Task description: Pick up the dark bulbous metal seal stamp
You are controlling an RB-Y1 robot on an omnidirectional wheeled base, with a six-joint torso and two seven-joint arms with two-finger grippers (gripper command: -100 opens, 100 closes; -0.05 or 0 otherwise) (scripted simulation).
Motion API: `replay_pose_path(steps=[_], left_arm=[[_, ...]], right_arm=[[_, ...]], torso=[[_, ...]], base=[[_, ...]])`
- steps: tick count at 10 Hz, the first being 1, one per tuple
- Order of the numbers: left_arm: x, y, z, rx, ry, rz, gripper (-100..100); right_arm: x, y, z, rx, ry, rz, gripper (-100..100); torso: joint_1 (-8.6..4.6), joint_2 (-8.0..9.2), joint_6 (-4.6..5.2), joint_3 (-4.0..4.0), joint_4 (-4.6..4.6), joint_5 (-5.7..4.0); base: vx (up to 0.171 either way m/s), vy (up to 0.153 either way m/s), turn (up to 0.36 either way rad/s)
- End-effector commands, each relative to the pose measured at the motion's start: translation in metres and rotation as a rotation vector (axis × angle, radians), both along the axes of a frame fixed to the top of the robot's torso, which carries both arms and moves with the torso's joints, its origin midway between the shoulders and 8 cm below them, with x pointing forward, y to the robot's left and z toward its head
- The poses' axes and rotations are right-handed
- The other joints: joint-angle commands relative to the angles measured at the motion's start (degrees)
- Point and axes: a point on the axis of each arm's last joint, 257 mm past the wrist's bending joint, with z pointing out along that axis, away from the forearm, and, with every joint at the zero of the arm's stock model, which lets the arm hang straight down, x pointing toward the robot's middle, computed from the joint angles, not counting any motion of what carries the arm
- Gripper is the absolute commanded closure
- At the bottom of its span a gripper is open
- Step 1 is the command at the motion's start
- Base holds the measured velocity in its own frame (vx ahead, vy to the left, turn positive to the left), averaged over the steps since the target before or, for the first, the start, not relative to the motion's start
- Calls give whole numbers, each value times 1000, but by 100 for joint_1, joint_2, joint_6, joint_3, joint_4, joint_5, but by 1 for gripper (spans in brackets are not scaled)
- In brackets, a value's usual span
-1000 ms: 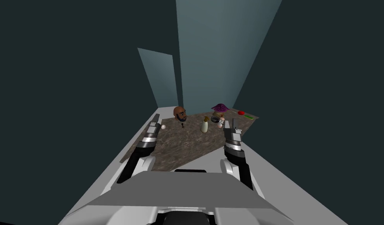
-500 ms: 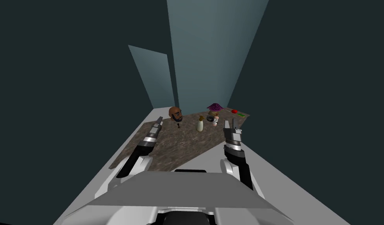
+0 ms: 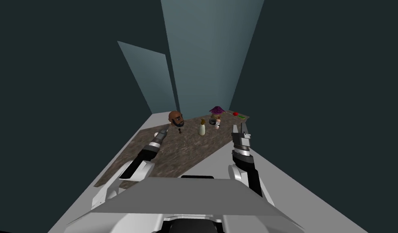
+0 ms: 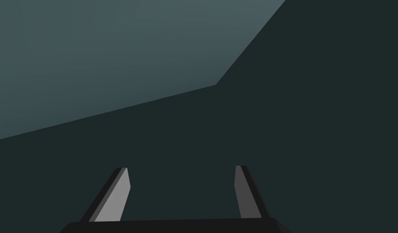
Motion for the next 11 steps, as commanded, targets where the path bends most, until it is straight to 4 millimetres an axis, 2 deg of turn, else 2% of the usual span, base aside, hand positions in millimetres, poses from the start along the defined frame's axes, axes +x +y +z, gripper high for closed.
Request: replay_pose_path(steps=[1,2,3,4,7,8,9,10,11], left_arm=[[2,6,-11,18,40,11,-100],[6,17,-27,51,95,24,-100],[6,18,-30,51,104,28,-100],[9,29,-44,83,152,40,-100],[11,45,-65,114,233,65,-100],[12,59,-80,144,286,81,-100],[12,60,-82,144,297,85,-100],[12,75,-97,171,356,104,-100],[11,76,-98,171,361,106,-100]], right_arm=[[0,0,0,0,0,0,0],[0,0,0,0,0,0,0],[0,0,0,0,0,0,0],[0,0,0,0,0,0,0],[0,0,0,0,0,0,0],[0,0,0,0,0,0,0],[0,0,0,0,0,0,0],[0,0,0,0,0,0,0],[0,0,0,0,0,0,0]], torso=[[0,0,0,0,0,0],[5,0,-4,0,0,1],[3,-1,-1,0,0,1],[6,0,-4,0,0,1],[4,-1,-2,0,0,0],[6,-1,-4,-1,0,1],[4,-6,-1,-3,-1,1],[9,-5,-5,-2,-1,1],[10,-3,-3,-2,-1,2]], base=[[-1,-33,-89],[3,-43,-157],[3,-32,-97],[10,-43,-240],[7,-34,-122],[19,-41,-215],[14,-25,-113],[15,-24,-208],[10,-17,-121]])
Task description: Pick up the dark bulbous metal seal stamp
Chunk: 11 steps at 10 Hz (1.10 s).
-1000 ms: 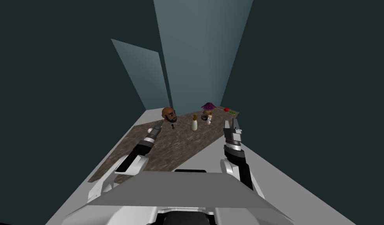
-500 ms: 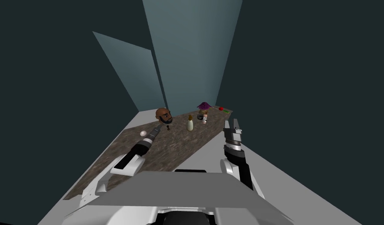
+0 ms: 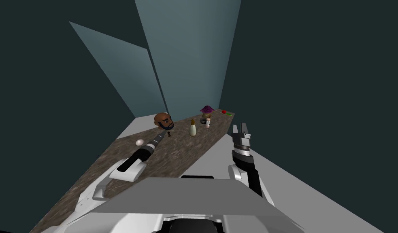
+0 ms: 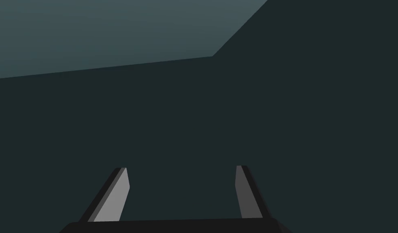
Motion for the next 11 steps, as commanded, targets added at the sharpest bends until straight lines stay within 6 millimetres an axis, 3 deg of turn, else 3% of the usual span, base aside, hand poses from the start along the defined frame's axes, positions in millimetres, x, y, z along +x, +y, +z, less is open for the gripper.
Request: replay_pose_path(steps=[1,2,3,4,5,8,9,10,11], left_arm=[[1,16,-17,30,65,22,-100],[1,17,-20,30,77,27,-100],[-2,33,-33,52,130,46,-100],[-2,34,-35,53,139,50,-100],[-5,49,-46,71,190,68,-100],[-11,67,-61,87,262,97,-100],[-17,83,-72,99,316,119,-100],[-18,83,-73,100,322,122,-100],[-24,98,-83,108,375,144,-100]], right_arm=[[0,0,0,0,0,0,0],[0,0,0,0,0,0,0],[0,0,0,0,0,0,0],[0,0,0,0,0,0,0],[0,0,0,0,0,0,0],[0,0,0,0,0,0,0],[0,0,0,0,0,0,0],[0,0,0,0,0,0,0],[0,0,0,0,0,0,0]], torso=[[0,0,0,0,0,0],[-3,-1,2,-1,0,0],[0,-1,-1,-1,0,0],[0,-1,2,-1,0,0],[1,-1,-1,-1,0,0],[4,-2,0,-1,-1,1],[5,-1,-2,-1,0,1],[8,-1,2,-1,0,1],[9,1,-4,1,0,2]], base=[[13,-28,-178],[15,-17,-92],[15,-21,-205],[14,-13,-126],[18,-13,-194],[16,-6,-140],[13,1,-236],[11,9,-108],[13,4,-207]])
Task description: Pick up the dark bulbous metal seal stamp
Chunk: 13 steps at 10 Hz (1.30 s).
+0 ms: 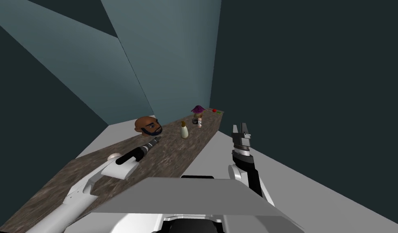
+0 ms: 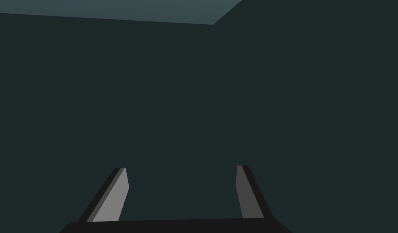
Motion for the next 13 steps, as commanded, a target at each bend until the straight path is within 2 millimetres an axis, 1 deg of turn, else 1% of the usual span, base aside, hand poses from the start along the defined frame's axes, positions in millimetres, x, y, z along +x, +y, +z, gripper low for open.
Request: replay_pose_path(steps=[1,2,3,6,7,8,9,11,12,13], left_arm=[[-5,8,-4,5,34,16,-100],[-11,22,-12,10,82,38,-100],[-13,23,-14,11,90,43,-100],[-37,62,-36,10,230,120,-100],[-39,63,-38,10,242,126,-100],[-48,74,-43,5,283,152,-100],[-49,74,-44,5,287,154,-100],[-65,93,-52,-9,361,206,-100],[-67,94,-53,-9,366,209,-100],[-75,102,-56,-17,402,236,-100]], right_arm=[[0,0,0,0,0,0,0],[0,0,0,0,0,0,0],[0,0,0,0,0,0,0],[0,0,0,0,0,0,0],[0,0,0,0,0,0,0],[0,0,0,0,0,0,0],[0,0,0,0,0,0,0],[0,0,0,0,0,0,0],[0,0,0,0,0,0,0],[0,0,0,0,0,0,0]], torso=[[0,0,0,0,0,0],[0,2,-5,1,1,0],[2,1,-1,0,0,0],[7,0,1,0,0,1],[11,1,-4,0,0,2],[12,2,-7,1,1,3],[12,2,-3,1,1,2],[7,5,-4,3,1,1],[12,3,-1,2,1,3],[13,6,-9,4,2,3]], base=[[9,9,-98],[11,11,-173],[7,14,-123],[11,27,-274],[6,40,-33],[5,36,-142],[2,30,-96],[-3,33,-232],[-7,45,-81],[-5,32,-124]])
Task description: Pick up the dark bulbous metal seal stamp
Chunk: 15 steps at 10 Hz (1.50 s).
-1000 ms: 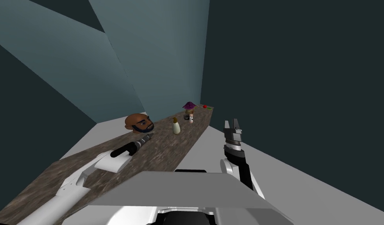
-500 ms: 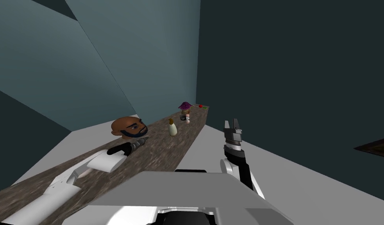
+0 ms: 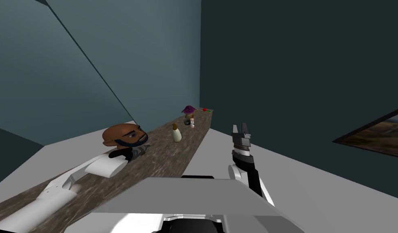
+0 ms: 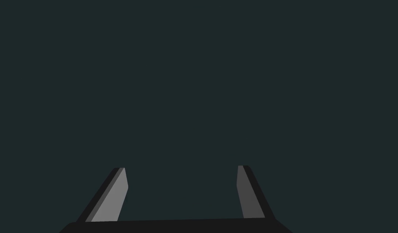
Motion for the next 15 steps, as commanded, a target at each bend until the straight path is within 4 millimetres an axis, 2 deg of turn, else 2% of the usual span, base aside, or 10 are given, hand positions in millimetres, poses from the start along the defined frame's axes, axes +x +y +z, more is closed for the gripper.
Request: replay_pose_path(steps=[1,5,9,11,12,13,15], left_arm=[[-14,12,-6,-11,54,43,-100],[-47,34,-15,-38,173,135,-100],[-75,47,-21,-56,269,203,-100],[-76,47,-22,-57,270,202,-100],[-77,47,-22,-57,273,205,0],[-81,51,-33,-58,272,214,-100],[-85,54,-43,-59,273,223,-100]], right_arm=[[0,0,0,0,0,0,0],[0,0,0,0,0,0,0],[0,0,0,0,0,0,0],[0,0,0,0,0,0,0],[0,0,0,0,0,0,0],[0,0,0,0,0,0,0],[0,0,0,0,0,0,0]], torso=[[0,0,0,0,0,0],[11,-2,-2,-1,-1,3],[1,0,-3,0,0,1],[1,-2,-4,-1,0,1],[-6,-4,-6,-2,-1,0],[-11,-5,-5,-2,-1,-1],[-3,-12,-4,-7,-3,1]], base=[[-3,43,-244],[-9,61,-197],[-14,41,-139],[-4,28,-69],[0,0,0],[10,18,-66],[20,28,-72]])
